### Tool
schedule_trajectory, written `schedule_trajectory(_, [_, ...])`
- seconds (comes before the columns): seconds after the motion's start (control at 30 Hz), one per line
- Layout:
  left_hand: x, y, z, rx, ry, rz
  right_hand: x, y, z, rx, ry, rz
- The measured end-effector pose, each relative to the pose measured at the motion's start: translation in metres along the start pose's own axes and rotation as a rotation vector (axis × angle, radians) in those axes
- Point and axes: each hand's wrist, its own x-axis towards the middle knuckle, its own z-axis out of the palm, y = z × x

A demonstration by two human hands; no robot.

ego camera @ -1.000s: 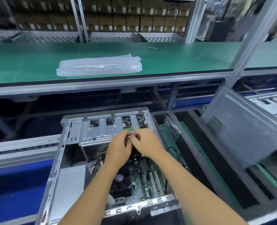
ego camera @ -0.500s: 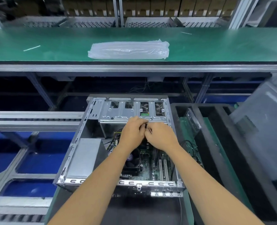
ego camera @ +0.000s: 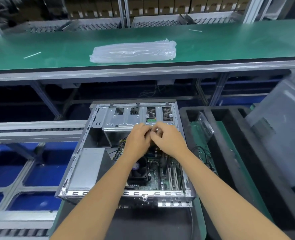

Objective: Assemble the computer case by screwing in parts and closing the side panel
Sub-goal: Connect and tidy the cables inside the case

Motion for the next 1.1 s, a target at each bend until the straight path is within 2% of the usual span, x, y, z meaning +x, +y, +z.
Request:
schedule_trajectory(0.13, [0.001,0.009,-0.001,-0.178,0.047,-0.028,-0.010,-0.001,-0.021,0.383,0.019,-0.022])
schedule_trajectory(0.23, [0.008,0.031,0.004,-0.242,0.050,-0.011,-0.011,-0.001,-0.053,0.433,0.089,-0.008])
schedule_trajectory(0.43, [0.020,0.078,0.026,-0.284,-0.012,0.114,-0.012,0.030,-0.140,0.535,0.356,0.125])
schedule_trajectory(0.57, [0.025,0.107,0.042,-0.341,-0.066,0.120,-0.021,0.048,-0.166,0.596,0.457,0.223])
schedule_trajectory(0.77, [0.028,0.131,0.062,-0.335,-0.126,0.171,-0.036,0.063,-0.168,0.618,0.432,0.261])
schedule_trajectory(0.97, [0.040,0.118,0.067,-0.318,-0.116,0.080,-0.030,0.081,-0.171,0.579,0.414,0.284])
schedule_trajectory(1.1, [0.061,0.116,0.049,-0.283,-0.052,0.038,-0.009,0.073,-0.162,0.550,0.363,0.288])
